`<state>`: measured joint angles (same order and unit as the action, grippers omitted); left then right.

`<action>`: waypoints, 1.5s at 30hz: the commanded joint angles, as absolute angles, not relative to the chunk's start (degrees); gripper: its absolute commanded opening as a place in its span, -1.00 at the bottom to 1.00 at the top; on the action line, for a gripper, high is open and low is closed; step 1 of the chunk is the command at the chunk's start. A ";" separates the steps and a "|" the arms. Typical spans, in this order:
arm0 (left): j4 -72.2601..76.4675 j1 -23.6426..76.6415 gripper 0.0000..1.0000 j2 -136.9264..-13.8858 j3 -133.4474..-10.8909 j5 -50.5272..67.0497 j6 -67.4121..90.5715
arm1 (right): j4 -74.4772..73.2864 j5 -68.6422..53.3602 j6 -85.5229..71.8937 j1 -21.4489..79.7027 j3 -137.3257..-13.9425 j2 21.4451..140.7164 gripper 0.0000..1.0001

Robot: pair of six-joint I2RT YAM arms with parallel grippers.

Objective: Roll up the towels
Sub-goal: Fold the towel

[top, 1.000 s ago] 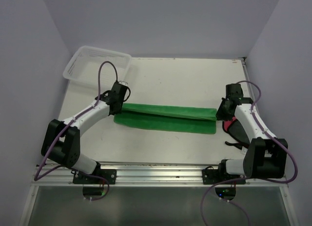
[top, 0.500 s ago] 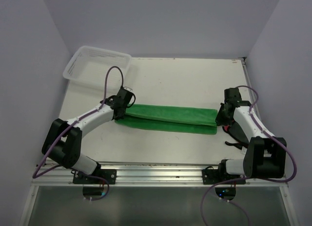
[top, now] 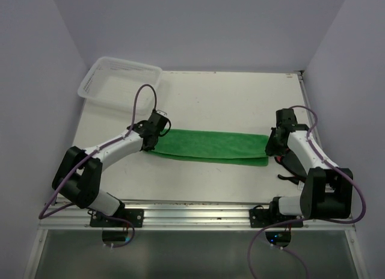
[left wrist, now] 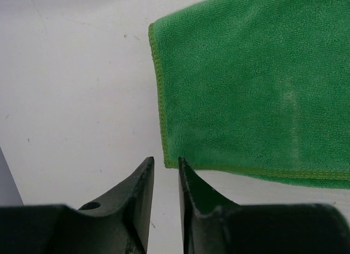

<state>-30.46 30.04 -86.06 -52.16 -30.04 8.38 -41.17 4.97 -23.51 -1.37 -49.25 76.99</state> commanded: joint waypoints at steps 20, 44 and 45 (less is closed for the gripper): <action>-29.36 31.11 0.43 -78.58 -51.42 -36.56 11.42 | -36.66 4.75 -23.73 -0.79 -47.99 74.78 0.00; -25.66 31.11 0.64 -71.19 -50.62 -36.56 10.81 | -24.87 6.07 -24.34 -0.79 -47.02 89.74 -0.13; -25.58 31.20 0.64 -71.19 -50.63 -36.48 10.81 | -24.53 5.80 -24.26 -0.88 -46.93 89.74 -0.15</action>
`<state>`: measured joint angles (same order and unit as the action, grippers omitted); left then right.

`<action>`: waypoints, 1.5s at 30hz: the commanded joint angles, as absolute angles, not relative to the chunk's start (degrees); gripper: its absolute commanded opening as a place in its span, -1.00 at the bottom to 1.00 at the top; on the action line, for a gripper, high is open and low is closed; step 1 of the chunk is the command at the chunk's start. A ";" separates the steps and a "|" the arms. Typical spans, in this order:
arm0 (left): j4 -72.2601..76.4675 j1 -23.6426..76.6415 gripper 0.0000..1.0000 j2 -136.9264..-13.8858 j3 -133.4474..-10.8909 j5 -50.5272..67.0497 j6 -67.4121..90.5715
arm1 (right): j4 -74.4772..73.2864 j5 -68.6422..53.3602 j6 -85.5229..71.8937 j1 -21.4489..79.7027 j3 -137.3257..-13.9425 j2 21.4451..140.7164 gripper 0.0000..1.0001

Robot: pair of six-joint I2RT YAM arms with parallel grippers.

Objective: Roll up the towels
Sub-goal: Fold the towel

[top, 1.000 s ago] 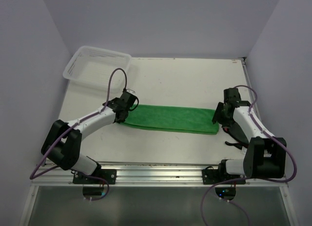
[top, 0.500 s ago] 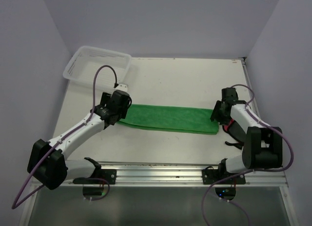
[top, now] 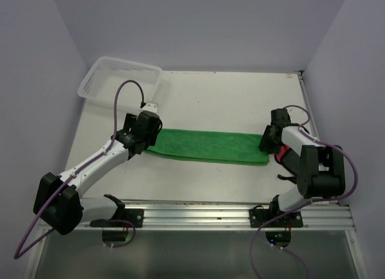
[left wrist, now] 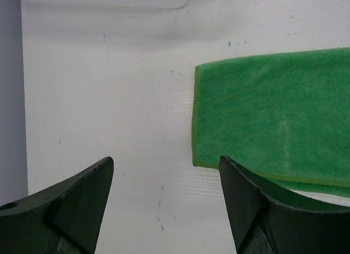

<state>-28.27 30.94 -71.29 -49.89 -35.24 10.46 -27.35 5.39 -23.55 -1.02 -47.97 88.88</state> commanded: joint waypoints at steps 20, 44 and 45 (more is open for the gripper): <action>-25.84 31.20 0.64 -70.67 -50.36 -35.42 10.99 | -37.61 15.37 -22.77 -0.44 -56.24 83.06 -1.00; -25.66 31.11 0.65 -67.59 -49.92 -33.92 11.25 | -48.16 18.98 -24.33 24.16 -76.80 82.78 -1.00; -25.66 31.11 0.65 -67.50 -49.92 -34.27 11.25 | -48.51 19.33 -24.95 26.00 -77.51 83.66 -1.00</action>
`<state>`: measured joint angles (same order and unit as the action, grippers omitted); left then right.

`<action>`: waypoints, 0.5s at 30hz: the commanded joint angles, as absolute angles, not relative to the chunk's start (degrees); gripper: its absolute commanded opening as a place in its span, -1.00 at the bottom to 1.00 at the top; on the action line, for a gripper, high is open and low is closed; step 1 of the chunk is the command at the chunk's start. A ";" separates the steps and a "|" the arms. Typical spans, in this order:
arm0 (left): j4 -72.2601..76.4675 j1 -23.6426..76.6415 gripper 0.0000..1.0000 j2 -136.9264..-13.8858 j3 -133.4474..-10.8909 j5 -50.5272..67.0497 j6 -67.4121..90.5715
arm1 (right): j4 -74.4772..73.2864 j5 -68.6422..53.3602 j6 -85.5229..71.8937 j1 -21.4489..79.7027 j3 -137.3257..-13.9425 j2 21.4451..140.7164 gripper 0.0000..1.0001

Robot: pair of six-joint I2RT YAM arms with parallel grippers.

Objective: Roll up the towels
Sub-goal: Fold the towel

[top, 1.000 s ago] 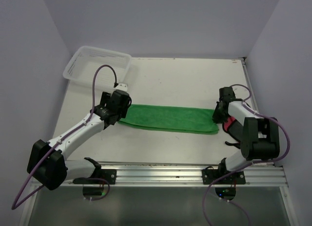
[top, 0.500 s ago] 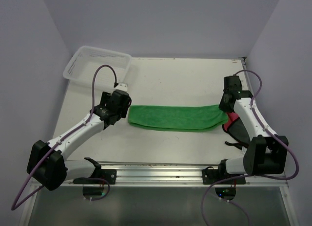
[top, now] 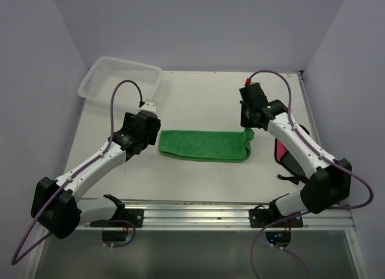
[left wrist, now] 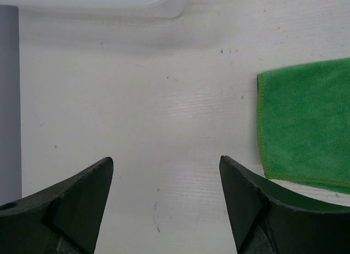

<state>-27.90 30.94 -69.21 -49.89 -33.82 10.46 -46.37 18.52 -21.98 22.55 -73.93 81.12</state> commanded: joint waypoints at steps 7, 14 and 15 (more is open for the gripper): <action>-25.75 31.20 0.65 -65.75 -49.92 -35.24 11.69 | -51.41 21.00 -28.56 34.62 -87.87 93.33 -1.00; -25.31 31.20 0.66 -64.07 -49.48 -36.12 12.04 | -52.90 19.69 -31.81 43.14 -99.57 104.31 -1.00; -25.31 31.20 0.66 -63.99 -49.40 -36.12 12.04 | -53.17 19.60 -31.99 43.68 -100.97 106.76 -1.00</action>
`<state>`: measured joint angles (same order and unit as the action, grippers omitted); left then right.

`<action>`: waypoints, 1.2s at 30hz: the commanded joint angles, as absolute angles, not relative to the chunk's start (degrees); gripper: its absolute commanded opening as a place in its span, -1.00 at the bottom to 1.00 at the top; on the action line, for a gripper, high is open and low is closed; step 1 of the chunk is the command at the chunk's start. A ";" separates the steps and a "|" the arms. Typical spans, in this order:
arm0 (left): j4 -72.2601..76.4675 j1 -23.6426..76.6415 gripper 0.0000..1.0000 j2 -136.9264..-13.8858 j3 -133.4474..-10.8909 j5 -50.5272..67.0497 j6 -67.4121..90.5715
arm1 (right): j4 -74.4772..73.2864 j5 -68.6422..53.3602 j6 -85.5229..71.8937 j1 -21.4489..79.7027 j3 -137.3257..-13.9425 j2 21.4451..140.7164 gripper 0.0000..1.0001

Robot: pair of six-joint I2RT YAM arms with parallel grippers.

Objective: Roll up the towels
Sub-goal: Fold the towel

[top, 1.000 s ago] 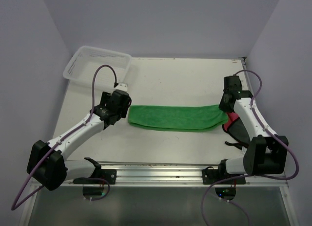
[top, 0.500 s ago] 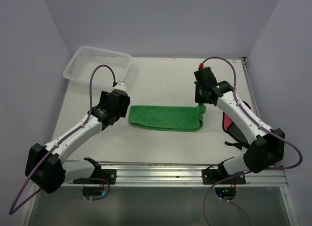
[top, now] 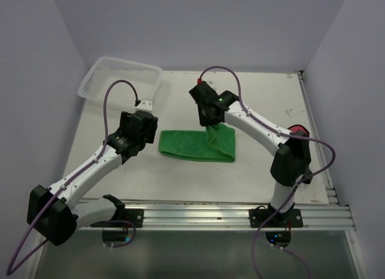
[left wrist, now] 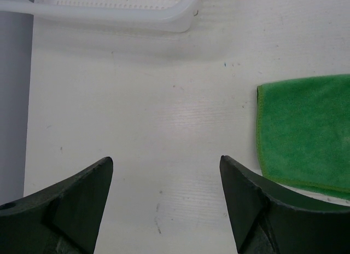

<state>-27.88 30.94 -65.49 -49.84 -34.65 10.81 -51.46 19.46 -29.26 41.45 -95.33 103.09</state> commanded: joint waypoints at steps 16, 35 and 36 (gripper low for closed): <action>-25.05 31.20 0.66 -62.93 -49.13 -35.25 12.22 | -54.84 15.02 -36.82 47.72 -118.73 120.49 -1.00; -25.14 31.47 0.66 -63.46 -49.13 -34.89 12.04 | -51.50 7.65 -38.49 48.87 -118.91 124.63 -1.00; -25.14 31.55 0.66 -63.46 -49.13 -34.89 12.04 | -51.50 7.47 -38.50 48.87 -119.09 124.98 -1.00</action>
<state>-27.81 31.22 -63.68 -49.19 -34.65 11.38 -53.17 9.32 -37.41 48.23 -116.99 124.25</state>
